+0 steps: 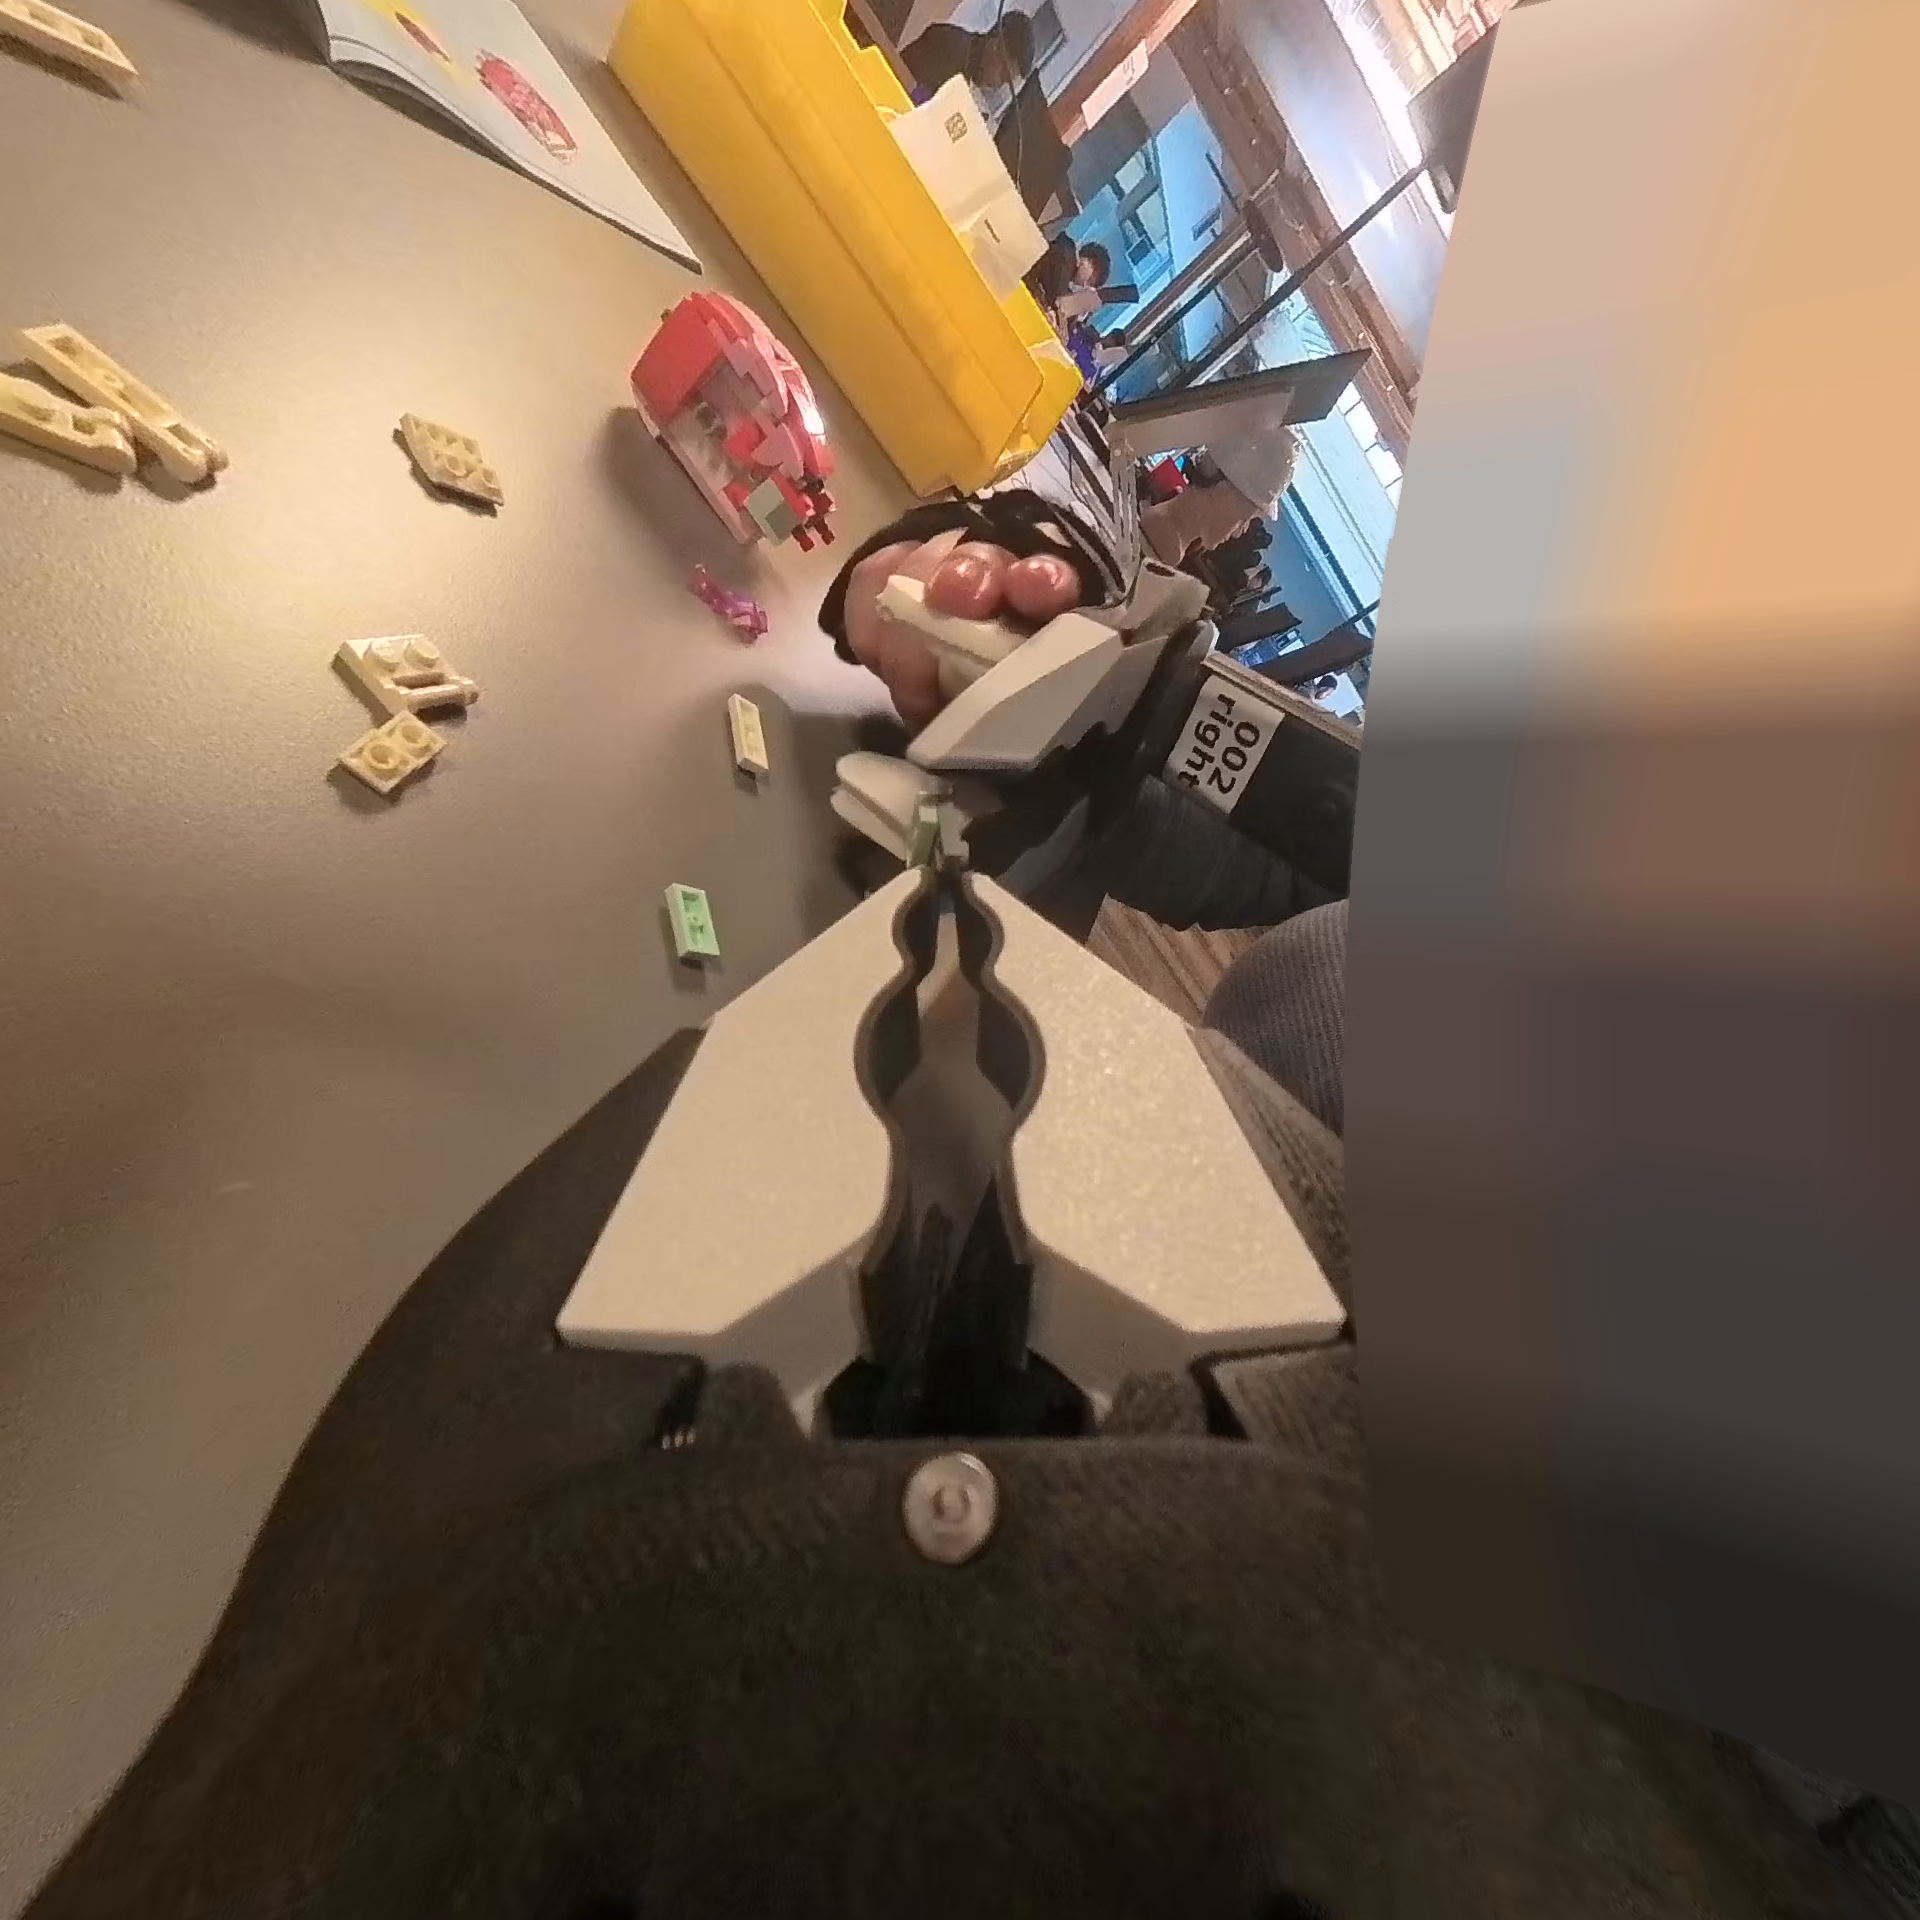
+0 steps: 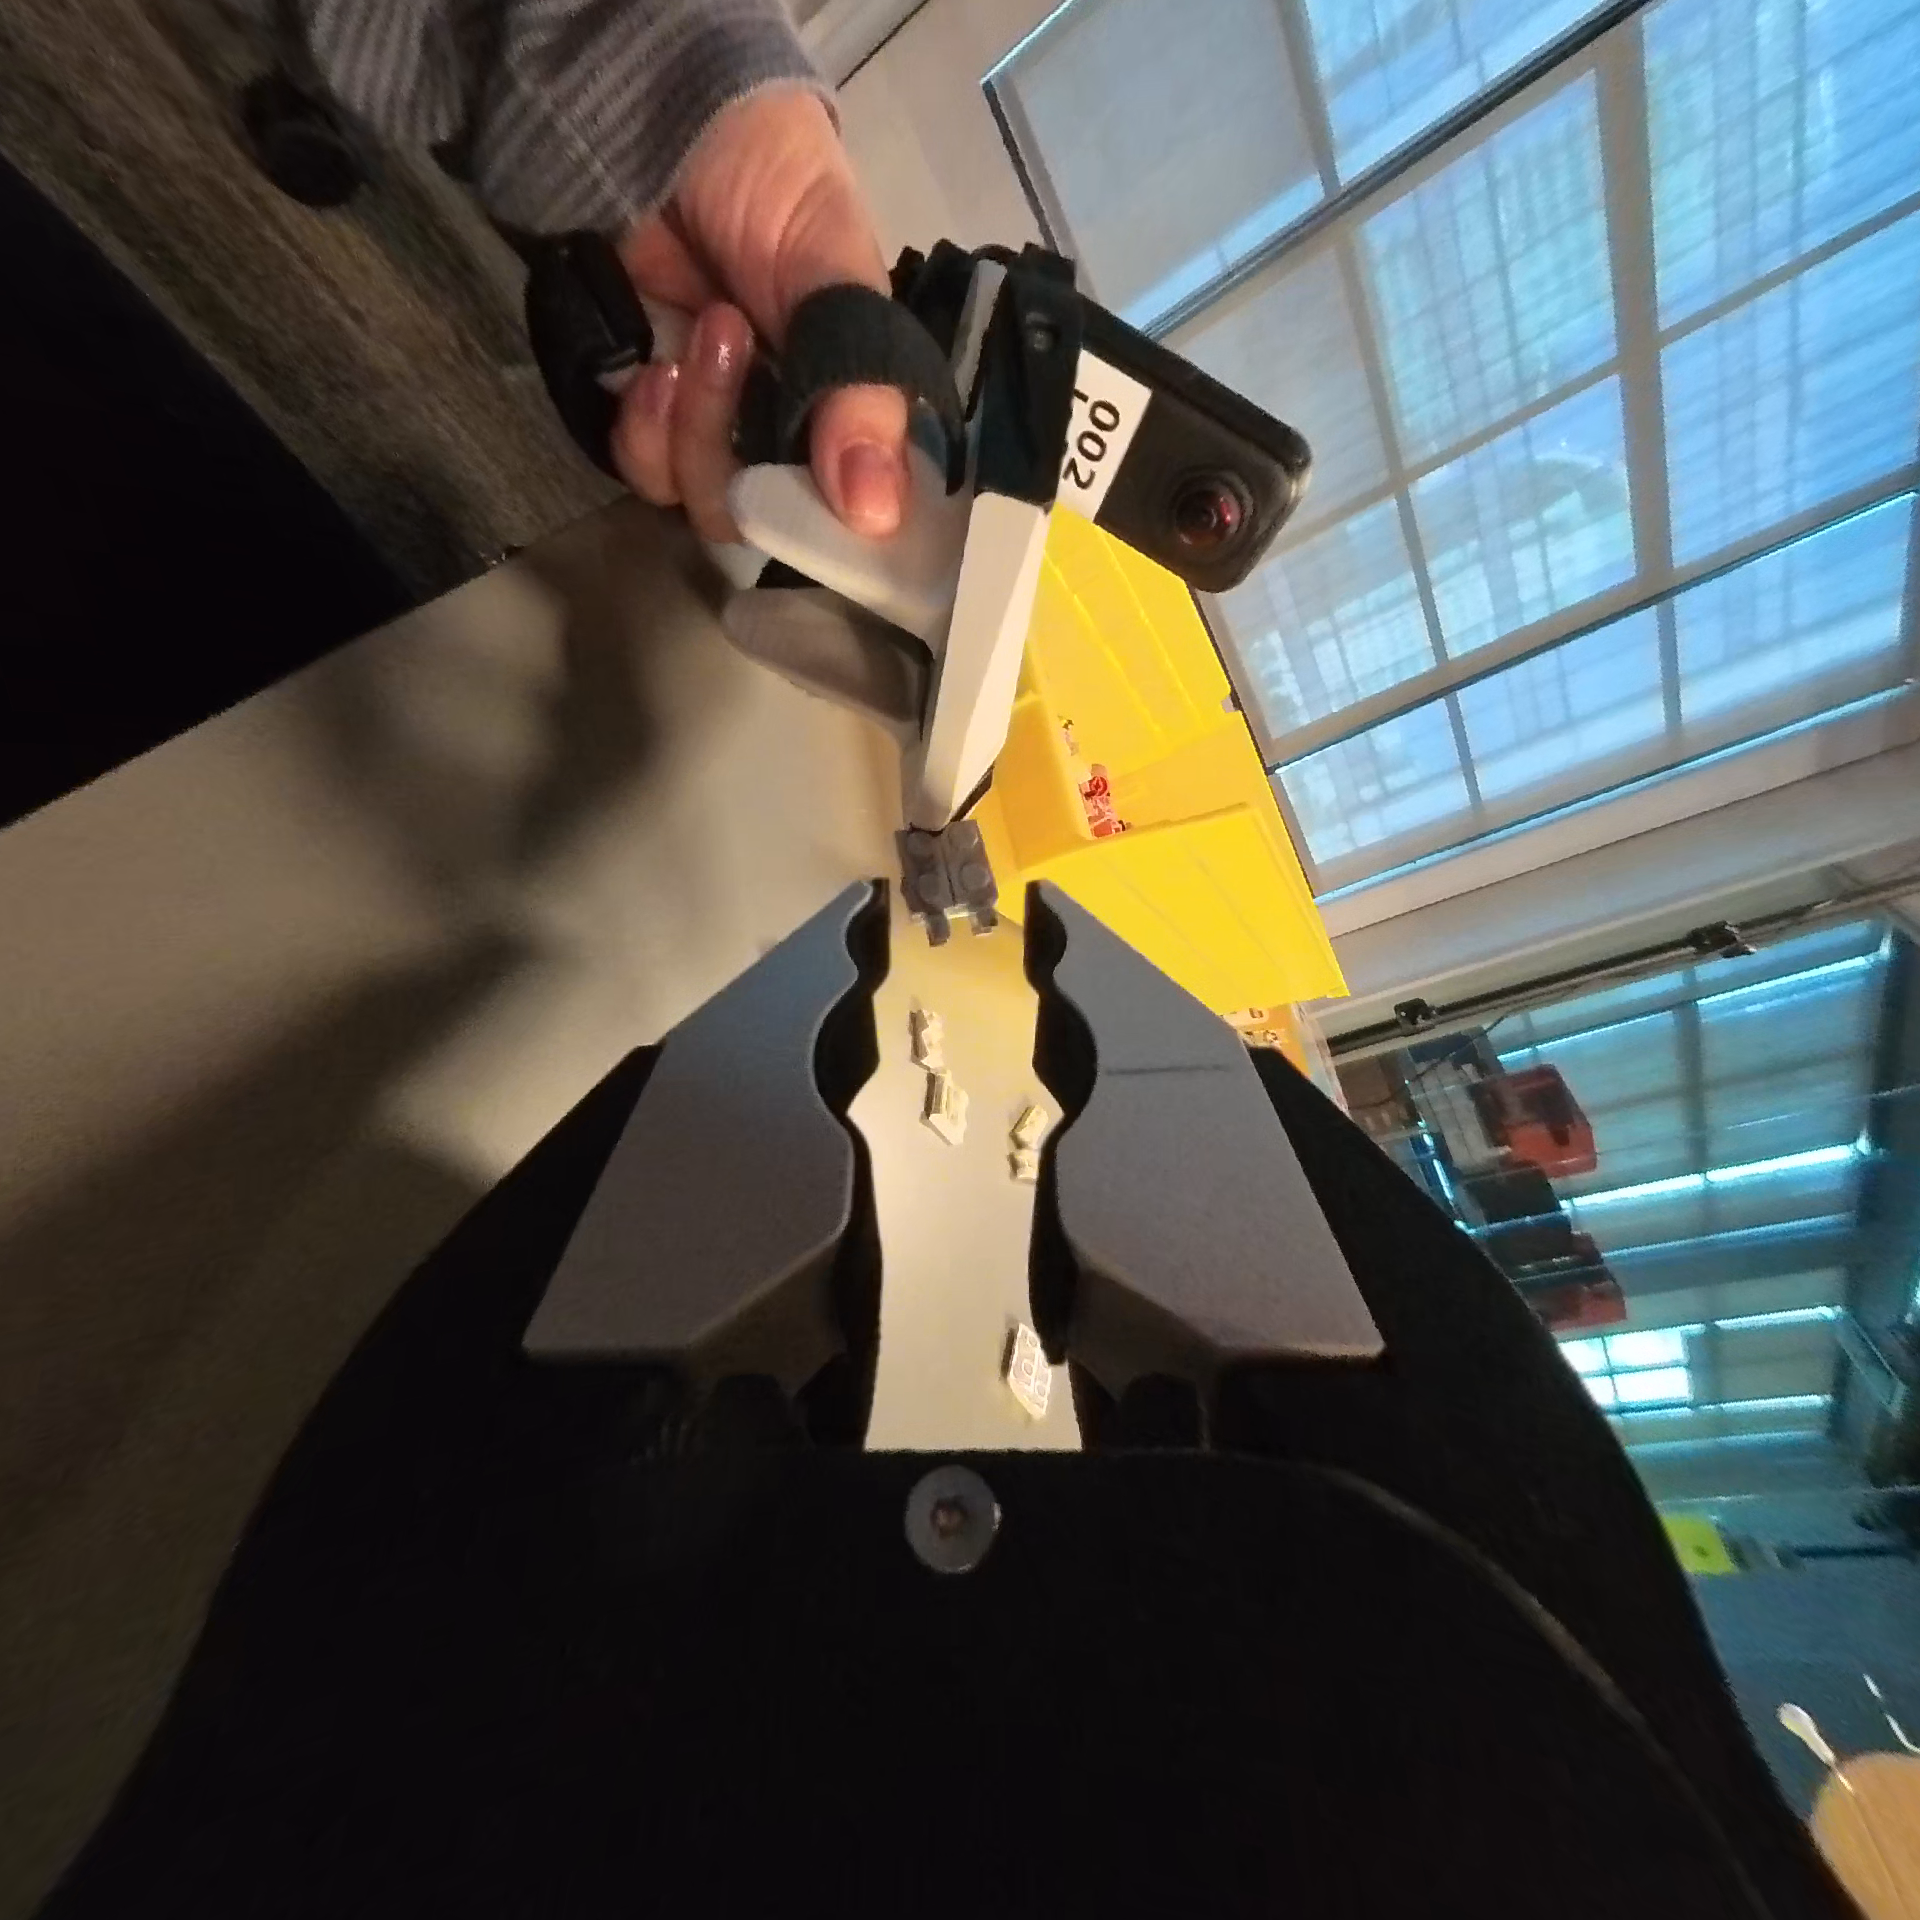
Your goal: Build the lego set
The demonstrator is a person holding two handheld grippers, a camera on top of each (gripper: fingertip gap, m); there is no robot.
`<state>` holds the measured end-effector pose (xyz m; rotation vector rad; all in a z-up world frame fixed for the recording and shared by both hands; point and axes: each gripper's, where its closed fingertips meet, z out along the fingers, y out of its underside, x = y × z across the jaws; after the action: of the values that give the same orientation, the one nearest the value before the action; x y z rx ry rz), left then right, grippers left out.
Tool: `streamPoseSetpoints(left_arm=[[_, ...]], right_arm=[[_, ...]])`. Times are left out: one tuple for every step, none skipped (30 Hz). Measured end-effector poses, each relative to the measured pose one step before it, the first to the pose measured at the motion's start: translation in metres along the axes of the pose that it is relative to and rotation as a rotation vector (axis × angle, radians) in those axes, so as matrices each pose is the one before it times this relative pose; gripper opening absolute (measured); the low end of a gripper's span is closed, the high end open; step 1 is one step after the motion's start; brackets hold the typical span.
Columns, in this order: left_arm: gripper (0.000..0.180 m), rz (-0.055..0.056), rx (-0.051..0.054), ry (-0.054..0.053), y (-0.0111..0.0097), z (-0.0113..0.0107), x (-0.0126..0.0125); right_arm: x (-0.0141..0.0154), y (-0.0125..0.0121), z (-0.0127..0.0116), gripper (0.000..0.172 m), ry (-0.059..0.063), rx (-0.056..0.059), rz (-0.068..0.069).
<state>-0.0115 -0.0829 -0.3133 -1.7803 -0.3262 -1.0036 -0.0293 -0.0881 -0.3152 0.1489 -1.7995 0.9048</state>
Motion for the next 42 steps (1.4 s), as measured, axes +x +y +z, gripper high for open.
streamPoseSetpoints(left_arm=[[0.002, 0.0007, -0.0013, 0.0011, 0.00026, 0.00009, 0.00021], [0.002, 0.001, -0.0011, 0.0008, 0.00023, 0.00011, 0.00015], [0.002, 0.0008, -0.0002, 0.0006, 0.00003, 0.00002, 0.00017], [0.002, 0.0007, -0.0007, -0.0011, 0.00011, 0.00009, -0.00016], [0.002, 0.0025, -0.0003, -0.0096, -0.00001, 0.00016, -0.00112], [0.002, 0.0066, 0.0048, -0.0163, -0.00087, 0.00029, -0.00157], [0.002, 0.0137, 0.0063, -0.0151, -0.00141, 0.00055, -0.00094], [0.004, 0.0235, 0.0087, -0.0162, -0.00238, 0.00028, -0.00034], [0.013, 0.0322, 0.0178, -0.0193, -0.00393, -0.00094, 0.00003], [0.019, 0.04, 0.0248, -0.0229, -0.00535, -0.00239, 0.00016], [0.021, 0.0487, 0.0286, -0.0292, -0.00605, -0.00374, -0.00065], [0.023, 0.0482, 0.0293, -0.0359, -0.00622, -0.00466, -0.00164], [0.023, 0.0441, 0.0273, -0.0343, -0.00603, -0.00521, -0.00188], [0.023, 0.0406, 0.0217, -0.0306, -0.00486, -0.0051, -0.00175], [0.023, 0.0366, 0.0163, -0.0251, -0.00399, -0.00477, -0.00142], [0.023, 0.0298, 0.0124, -0.0215, -0.00311, -0.00412, -0.00126], [0.022, 0.0254, 0.0063, -0.0174, -0.00198, -0.00322, -0.00107], [0.022, 0.0212, -0.0003, -0.015, -0.00076, -0.00214, -0.00106], [0.021, 0.017, -0.0026, -0.0138, -0.0001, -0.00107, -0.00109], [0.021, 0.0141, -0.0035, -0.0109, 0.00042, -0.00008, -0.00091], [0.021, 0.0105, -0.0074, -0.0081, 0.00136, 0.00091, -0.00088], [0.021, 0.0049, -0.0109, -0.0081, 0.00218, 0.00152, -0.00111], [0.021, 0.0014, -0.0159, -0.0064, 0.00293, 0.0024, -0.00087], [0.02, 0.0005, -0.0213, -0.0061, 0.00344, 0.00312, -0.00027], [0.02, 0.0044, -0.0235, -0.0042, 0.00351, 0.00419, 0.00081], [0.02, 0.0104, -0.0242, 0.0008, 0.00334, 0.00549, 0.00247], [0.02, 0.0167, -0.0308, 0.0036, 0.00392, 0.00667, 0.00348], [0.021, 0.019, -0.0381, -0.0021, 0.00444, 0.00725, 0.0029], [0.021, 0.0198, -0.0422, -0.0071, 0.00469, 0.00759, 0.0021], [0.021, 0.0195, -0.039, -0.0115, 0.00399, 0.0073, 0.00114], [0.022, 0.0173, -0.0283, -0.0079, 0.00272, 0.0064, 0.00116], [0.023, 0.0096, -0.014, -0.0012, 0.00091, 0.0052, 0.00148], [0.023, -0.0034, -0.0025, 0.003, -0.00039, 0.00409, 0.00103], [0.024, -0.0166, 0.0041, 0.0049, -0.00132, 0.00323, 0.00043], [0.024, -0.0242, 0.0082, 0.0053, -0.00207, 0.00247, -0.00025], [0.025, -0.024, 0.0095, 0.0053, -0.0026, 0.00182, -0.00059], [0.026, -0.0184, 0.0075, 0.0081, -0.00308, 0.00133, -0.00002], [0.026, -0.0108, 0.0042, 0.0092, -0.00418, 0.00058, 0.00053], [0.025, 0.0048, 0.0107, 0.0056, -0.0071, -0.00001, 0.00076], [0.024, 0.0183, 0.0108, -0.0079, -0.00898, 0.0002, -0.00118], [0.023, 0.0242, -0.0031, -0.0264, -0.00829, 0.00143, -0.00459], [0.023, 0.0189, -0.0229, -0.0385, -0.00563, 0.00326, -0.00764]], right_arm=[[-0.00048, 0.00061, 0.00016, 0.023, -0.0013, -0.003, -0.0049], [-0.00052, 0.00002, -0.00013, 0.022, -0.0022, -0.0003, -0.004], [-0.0004, -0.00045, -0.00023, 0.017, -0.0015, 0.0016, -0.005], [-0.0002, 0.00018, -0.00003, 0.016, -0.0021, -0.0025, -0.0056], [-0.00033, 0.00128, 0.00023, 0.016, -0.0079, -0.0111, 0.0011], [0.0, 0.00199, 0.00033, 0.016, -0.0098, -0.0179, 0.014], [0.00071, 0.00185, -0.00015, 0.016, -0.0096, -0.0156, 0.0249], [0.00109, 0.00194, -0.00097, 0.016, -0.0126, -0.0167, 0.0375], [0.00168, 0.003, -0.00137, 0.016, -0.0154, -0.0211, 0.0489], [0.00138, 0.00451, -0.00181, 0.016, -0.0245, -0.0291, 0.0578], [-0.00095, 0.00704, -0.00191, 0.016, -0.0452, -0.0463, 0.0683], [-0.00414, 0.00804, -0.00261, 0.016, -0.0658, -0.0494, 0.0778], [-0.00573, 0.00637, -0.00329, 0.016, -0.0732, -0.0341, 0.0818], [-0.00606, 0.00598, -0.00385, 0.016, -0.0692, -0.0313, 0.0793], [-0.00608, 0.00676, -0.00426, 0.016, -0.0626, -0.0373, 0.0644], [-0.00972, 0.00839, -0.00452, 0.016, -0.0793, -0.0477, 0.0483], [-0.00631, 0.00702, -0.00384, 0.016, -0.0483, -0.0371, 0.0371], [-0.0027, 0.00569, -0.00304, 0.016, -0.0188, -0.0229, 0.028], [-0.0033, 0.00597, -0.0024, 0.016, -0.0212, -0.0272, 0.0186], [-0.00022, 0.00483, -0.00177, 0.016, 0.0001, -0.0191, 0.0113], [0.00035, 0.00359, -0.00138, 0.016, 0.0014, -0.0118, 0.0081], [-0.00157, 0.00144, -0.00202, 0.016, -0.0137, -0.0008, 0.0105], [-0.00013, 0.00238, -0.0021, 0.016, -0.0058, -0.0069, 0.0068], [0.00361, 0.00196, -0.0022, 0.016, 0.0181, -0.0031, 0.0021], [0.00356, 0.00218, -0.00206, 0.016, 0.0161, -0.0026, 0.0036], [0.00285, 0.00226, -0.00178, 0.016, 0.0107, -0.0025, 0.0076], [0.00252, 0.00203, -0.00131, 0.016, 0.0092, 0.0, 0.0086], [0.00143, 0.0023, -0.00073, 0.016, 0.0035, -0.0037, 0.0095], [0.00165, 0.00238, -0.0002, 0.016, 0.0061, -0.0061, 0.0071], [0.0014, 0.00034, -0.00021, 0.016, 0.0068, 0.004, 0.0056], [0.00072, 0.00068, -0.00012, 0.016, 0.0021, -0.0012, 0.0056], [0.00055, 0.00019, 0.00004, 0.016, 0.0024, 0.0005, 0.0054], [0.00055, -0.00006, 0.00019, 0.016, 0.0019, 0.0021, 0.0056], [0.00017, 0.00003, 0.00002, 0.016, -0.0015, 0.0021, 0.008], [0.00013, 0.00023, 0.00004, 0.016, -0.0034, 0.0017, 0.0105], [0.00026, 0.00014, 0.00008, 0.016, -0.0035, 0.0025, 0.0104], [0.0012, 0.00007, 0.00004, 0.017, 0.0022, 0.0039, 0.0069], [0.0018, 0.00005, -0.00004, 0.019, 0.0068, 0.0046, 0.0022], [0.00126, 0.0003, -0.0003, 0.021, 0.0055, 0.0039, -0.0005], [0.00111, 0.00033, -0.00055, 0.023, 0.0054, 0.0023, -0.0022], [0.00043, 0.00055, -0.00073, 0.026, 0.0013, 0.0016, -0.0041], [-0.00028, 0.00046, -0.00072, 0.028, -0.0016, 0.0016, -0.0056]])
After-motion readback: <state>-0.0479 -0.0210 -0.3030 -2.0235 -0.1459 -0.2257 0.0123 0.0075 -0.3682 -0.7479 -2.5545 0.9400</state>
